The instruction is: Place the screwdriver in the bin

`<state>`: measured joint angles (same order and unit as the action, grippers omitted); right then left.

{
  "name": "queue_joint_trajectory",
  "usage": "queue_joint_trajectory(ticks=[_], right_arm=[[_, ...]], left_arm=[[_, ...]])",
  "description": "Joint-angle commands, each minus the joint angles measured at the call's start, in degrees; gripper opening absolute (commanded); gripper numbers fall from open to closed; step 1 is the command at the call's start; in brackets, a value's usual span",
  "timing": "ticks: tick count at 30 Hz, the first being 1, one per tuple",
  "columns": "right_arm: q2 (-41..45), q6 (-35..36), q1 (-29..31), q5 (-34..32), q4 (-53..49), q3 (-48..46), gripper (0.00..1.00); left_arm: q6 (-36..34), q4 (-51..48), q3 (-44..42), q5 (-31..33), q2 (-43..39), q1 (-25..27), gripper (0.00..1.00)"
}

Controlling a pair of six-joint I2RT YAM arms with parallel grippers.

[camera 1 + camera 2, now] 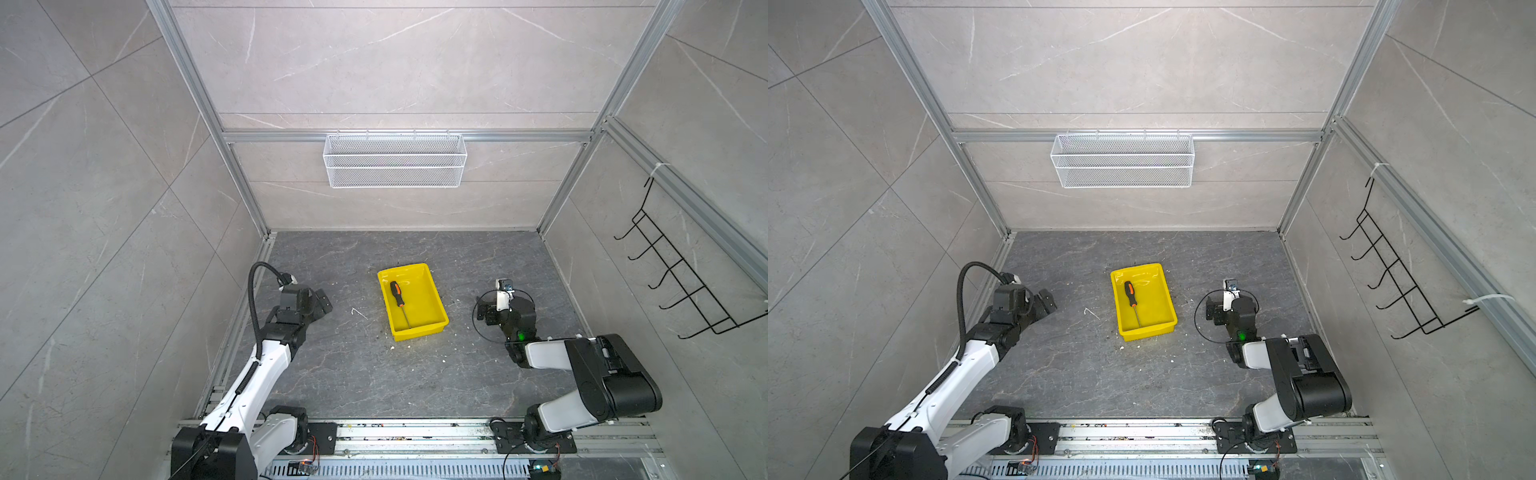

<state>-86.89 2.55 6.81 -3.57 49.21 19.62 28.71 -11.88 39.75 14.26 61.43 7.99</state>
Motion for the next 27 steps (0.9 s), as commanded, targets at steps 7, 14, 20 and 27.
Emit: queue_joint_trajectory(ticks=[7, 14, 20, 27], right_arm=[[-0.1, -1.1, -0.3, 0.9, 0.7, 1.2, 1.00], [0.0, -1.2, -0.5, 1.1, 0.7, 1.2, 1.00], [0.0, -1.2, -0.5, 1.2, 0.7, 1.2, 1.00], [-0.1, -1.2, -0.5, 1.3, 0.6, 1.3, 1.00]], left_arm=[[-19.1, 21.8, -3.7, 19.3, 10.7, -0.2, 1.00], [-19.9, 30.8, -8.1, 21.1, 19.4, -0.2, 1.00], [-23.8, 38.3, -10.6, 17.3, 19.4, -0.2, 1.00], [-34.0, 71.0, -25.7, 6.7, 20.8, -0.4, 1.00]])
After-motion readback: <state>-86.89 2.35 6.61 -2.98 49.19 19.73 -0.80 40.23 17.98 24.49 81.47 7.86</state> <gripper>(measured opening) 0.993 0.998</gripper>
